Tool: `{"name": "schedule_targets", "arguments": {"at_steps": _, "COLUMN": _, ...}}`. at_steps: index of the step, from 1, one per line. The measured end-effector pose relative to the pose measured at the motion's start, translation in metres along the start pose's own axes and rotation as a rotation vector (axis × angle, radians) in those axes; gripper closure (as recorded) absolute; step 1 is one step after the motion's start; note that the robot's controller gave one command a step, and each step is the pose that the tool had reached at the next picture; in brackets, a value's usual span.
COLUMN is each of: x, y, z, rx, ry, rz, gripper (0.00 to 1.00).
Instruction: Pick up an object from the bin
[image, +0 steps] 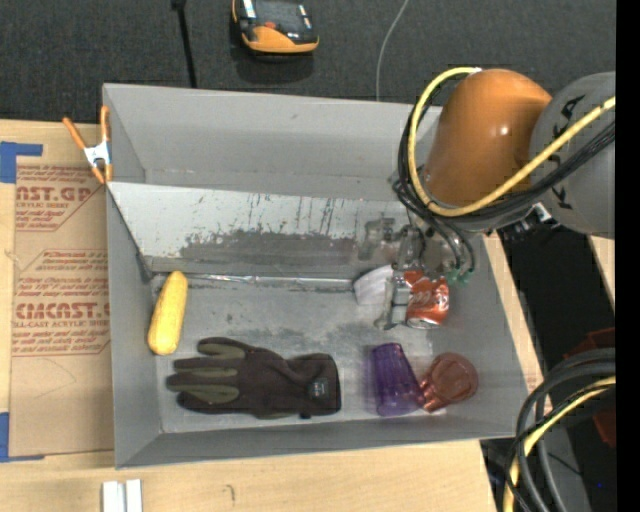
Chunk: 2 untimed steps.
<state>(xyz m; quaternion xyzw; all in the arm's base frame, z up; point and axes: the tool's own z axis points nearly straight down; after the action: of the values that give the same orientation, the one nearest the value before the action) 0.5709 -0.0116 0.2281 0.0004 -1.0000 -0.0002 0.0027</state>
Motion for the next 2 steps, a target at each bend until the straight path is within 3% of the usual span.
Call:
{"name": "schedule_targets", "arguments": {"at_steps": 1, "x": -0.001, "y": 0.000, "z": -0.005, "rx": 0.000, "ry": -0.007, "rz": 0.000, "gripper": 0.00}}
{"name": "schedule_targets", "arguments": {"at_steps": 2, "x": 0.019, "y": 0.027, "z": 0.045, "rx": 0.001, "ry": -0.014, "rz": -0.035, "gripper": 0.00}}
